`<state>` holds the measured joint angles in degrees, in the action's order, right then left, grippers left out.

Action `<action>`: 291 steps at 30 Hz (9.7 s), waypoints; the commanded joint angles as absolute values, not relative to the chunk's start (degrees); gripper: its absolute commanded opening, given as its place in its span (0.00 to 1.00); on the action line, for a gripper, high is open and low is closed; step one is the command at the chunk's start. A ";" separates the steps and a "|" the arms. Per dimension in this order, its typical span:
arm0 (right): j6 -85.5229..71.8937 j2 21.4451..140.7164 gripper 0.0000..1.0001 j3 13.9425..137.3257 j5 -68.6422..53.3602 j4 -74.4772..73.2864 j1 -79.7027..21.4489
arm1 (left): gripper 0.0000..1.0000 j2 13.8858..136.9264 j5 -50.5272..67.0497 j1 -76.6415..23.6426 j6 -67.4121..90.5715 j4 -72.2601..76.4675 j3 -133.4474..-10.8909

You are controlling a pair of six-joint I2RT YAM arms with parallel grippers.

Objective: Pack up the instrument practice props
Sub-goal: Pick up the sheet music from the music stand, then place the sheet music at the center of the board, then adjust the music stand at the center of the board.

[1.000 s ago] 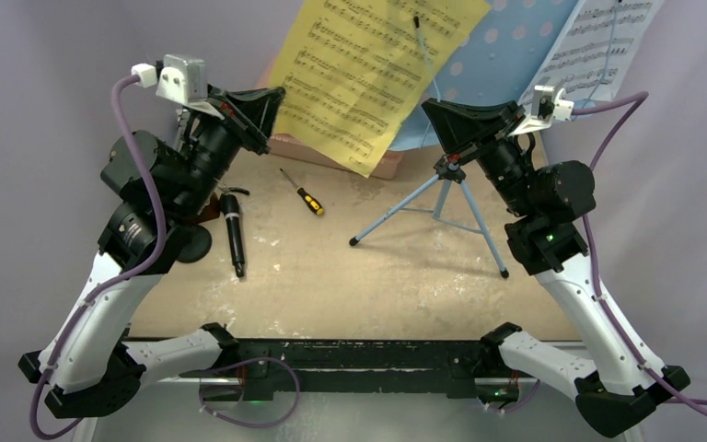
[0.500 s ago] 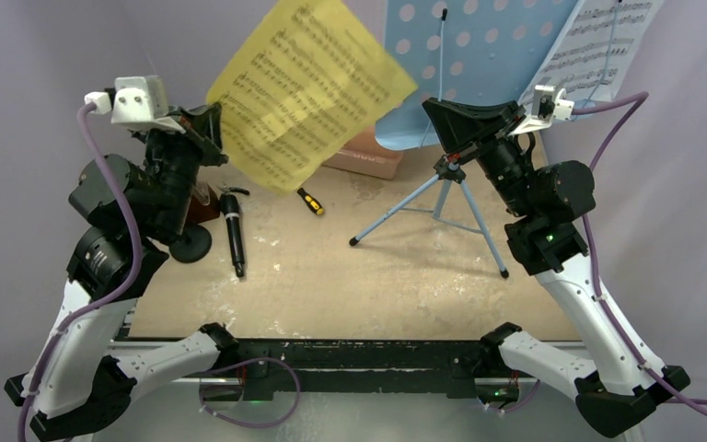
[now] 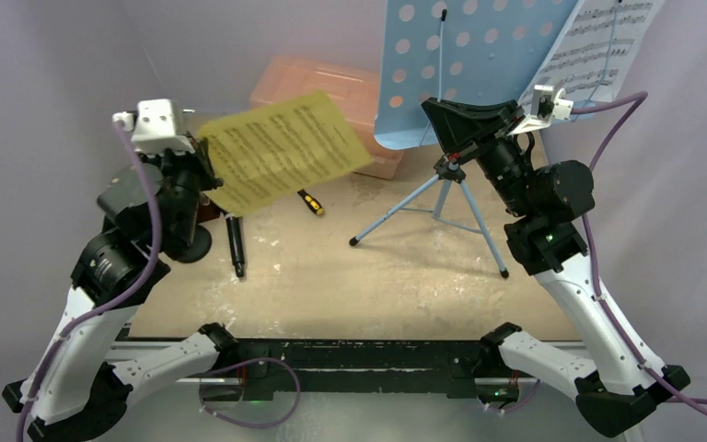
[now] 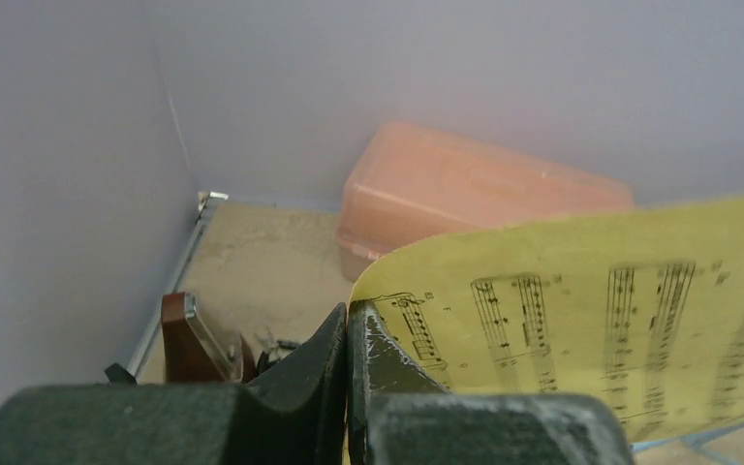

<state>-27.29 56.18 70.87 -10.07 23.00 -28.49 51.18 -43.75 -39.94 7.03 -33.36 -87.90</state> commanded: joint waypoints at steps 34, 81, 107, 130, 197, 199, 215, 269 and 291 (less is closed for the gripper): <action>-18.10 40.27 0.78 56.89 0.29 22.18 -28.26 | 0.00 61.98 -4.76 -9.16 38.56 -24.34 -46.39; -20.56 29.00 0.81 44.62 0.25 22.31 -28.24 | 0.00 52.86 -18.80 -8.64 53.89 -45.49 -39.36; -20.14 28.59 0.83 44.94 3.65 18.49 -28.65 | 0.00 67.22 -15.80 -18.63 60.73 -29.65 -34.39; -18.58 34.09 0.83 46.42 10.95 11.18 -28.67 | 0.65 61.91 -29.44 -19.87 52.65 -30.44 -32.88; -19.67 38.15 0.83 44.05 17.08 9.74 -28.65 | 0.74 73.38 -27.59 -14.42 48.07 -23.49 -40.60; -20.64 38.91 0.83 43.56 17.87 9.47 -28.66 | 0.75 72.66 -27.28 -14.44 47.52 -23.68 -41.22; -20.95 48.05 0.80 41.06 25.77 16.02 -28.70 | 0.85 61.00 -14.04 -14.47 20.93 -20.50 -54.45; -7.42 74.99 0.00 50.32 62.26 41.56 -28.62 | 0.86 40.16 -12.75 -32.00 8.09 -11.51 -45.25; -35.15 76.73 0.00 58.02 63.33 18.40 -32.24 | 0.86 44.78 19.43 -34.71 9.52 -7.88 -54.05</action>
<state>-19.77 78.02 57.25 63.24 19.55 -31.29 43.35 11.22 -34.33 8.36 -10.83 -50.74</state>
